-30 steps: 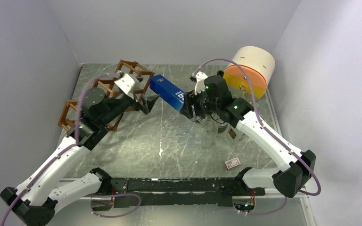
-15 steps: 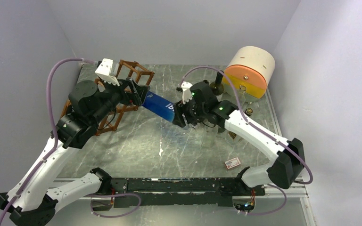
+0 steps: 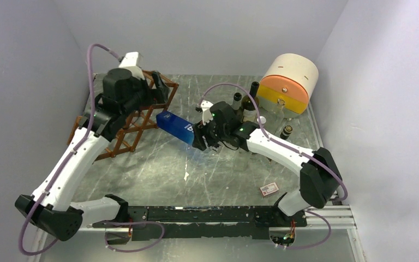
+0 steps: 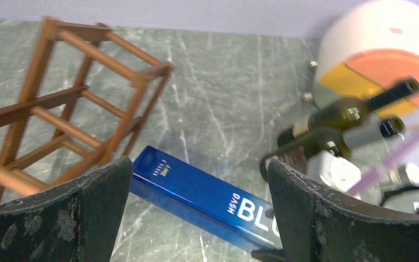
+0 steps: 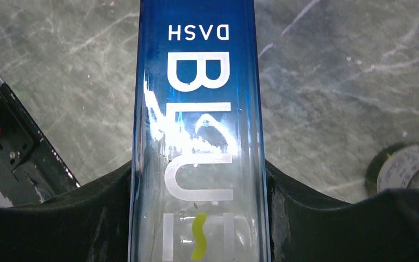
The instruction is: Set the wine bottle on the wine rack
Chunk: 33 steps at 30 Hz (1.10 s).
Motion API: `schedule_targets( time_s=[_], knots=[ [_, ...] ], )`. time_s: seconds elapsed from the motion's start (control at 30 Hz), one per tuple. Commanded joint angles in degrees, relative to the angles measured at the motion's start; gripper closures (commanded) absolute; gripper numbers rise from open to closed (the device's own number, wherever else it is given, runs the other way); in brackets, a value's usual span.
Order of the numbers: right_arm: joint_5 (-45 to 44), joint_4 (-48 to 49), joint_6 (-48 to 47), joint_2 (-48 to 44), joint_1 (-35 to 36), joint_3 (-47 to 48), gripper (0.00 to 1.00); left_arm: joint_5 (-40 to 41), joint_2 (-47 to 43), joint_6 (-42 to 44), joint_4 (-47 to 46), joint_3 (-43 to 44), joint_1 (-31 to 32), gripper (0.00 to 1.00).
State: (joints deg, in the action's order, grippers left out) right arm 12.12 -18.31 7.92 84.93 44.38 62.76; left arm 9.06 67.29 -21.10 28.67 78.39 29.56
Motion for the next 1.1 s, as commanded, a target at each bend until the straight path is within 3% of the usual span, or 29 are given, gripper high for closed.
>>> schedule_targets(
  time_s=[0.0,0.13,0.3,0.7,1.07],
  knots=[
    [2.66,17.67,0.35,0.76,0.33,1.63,1.0,-8.87,1.17,-7.15,0.41,1.51,-11.05,0.03],
    [3.23,19.07,-0.01,2.42,0.36,2.26,1.0,-15.23,2.57,-9.83,0.21,0.16,-18.06,0.03],
    [3.74,20.72,-0.24,4.53,0.41,2.68,1.0,-14.67,3.53,-10.25,1.54,-1.3,-21.88,0.03],
    [6.6,27.78,4.13,9.38,0.36,5.06,1.0,-6.27,3.1,-6.87,4.56,-5.0,-25.14,0.03],
    [5.99,34.06,8.81,10.22,0.44,3.75,1.0,-9.55,5.43,-5.77,4.88,-6.56,-27.76,0.03]
  ],
)
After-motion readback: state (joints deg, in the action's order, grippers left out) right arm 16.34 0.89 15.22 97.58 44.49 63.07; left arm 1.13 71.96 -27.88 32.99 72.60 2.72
